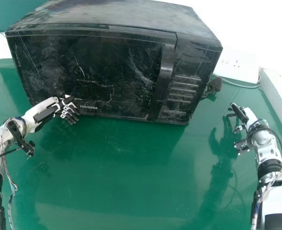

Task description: Open the door of oven

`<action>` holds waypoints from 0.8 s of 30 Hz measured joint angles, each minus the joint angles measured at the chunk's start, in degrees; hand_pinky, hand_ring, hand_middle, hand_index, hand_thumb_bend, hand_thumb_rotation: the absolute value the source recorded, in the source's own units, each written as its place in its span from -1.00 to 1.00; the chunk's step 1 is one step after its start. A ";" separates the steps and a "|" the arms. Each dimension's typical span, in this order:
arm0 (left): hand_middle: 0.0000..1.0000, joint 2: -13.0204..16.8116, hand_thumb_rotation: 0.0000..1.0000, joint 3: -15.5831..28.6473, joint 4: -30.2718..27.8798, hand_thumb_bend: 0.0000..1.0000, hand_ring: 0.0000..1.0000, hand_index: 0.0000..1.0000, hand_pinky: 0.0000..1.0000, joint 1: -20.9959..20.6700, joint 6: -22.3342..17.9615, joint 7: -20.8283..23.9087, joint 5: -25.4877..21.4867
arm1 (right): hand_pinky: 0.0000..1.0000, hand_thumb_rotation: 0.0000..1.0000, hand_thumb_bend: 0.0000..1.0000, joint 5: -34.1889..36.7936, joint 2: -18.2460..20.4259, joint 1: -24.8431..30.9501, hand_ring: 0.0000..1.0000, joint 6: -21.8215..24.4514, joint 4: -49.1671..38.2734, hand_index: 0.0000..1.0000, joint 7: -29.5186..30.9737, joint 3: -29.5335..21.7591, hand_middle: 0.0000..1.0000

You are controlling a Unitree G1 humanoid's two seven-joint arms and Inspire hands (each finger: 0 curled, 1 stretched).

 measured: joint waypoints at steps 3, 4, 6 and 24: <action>0.21 0.00 -0.83 0.00 0.01 0.23 0.04 0.37 -0.17 0.00 0.01 0.06 0.02 | 0.28 0.02 0.09 0.02 0.00 0.00 0.39 0.00 0.00 0.58 0.00 0.00 0.43; 0.22 -0.01 -0.82 -0.01 0.03 0.24 0.04 0.37 -0.17 -0.01 0.04 0.10 0.02 | 0.33 -0.02 0.04 0.04 0.01 0.00 0.45 0.00 0.00 0.62 0.00 -0.01 0.50; 0.22 -0.03 -0.81 -0.01 0.07 0.24 0.03 0.38 -0.17 -0.04 0.12 0.14 0.02 | 0.39 -0.14 0.06 0.34 0.04 0.01 0.49 0.04 0.02 0.64 0.00 -0.43 0.52; 0.21 -0.03 -0.85 0.05 0.14 0.16 0.02 0.39 -0.20 -0.05 0.00 -0.11 -0.13 | 0.26 -0.08 0.08 0.59 0.09 0.05 0.39 0.34 0.03 0.60 -0.02 -1.09 0.47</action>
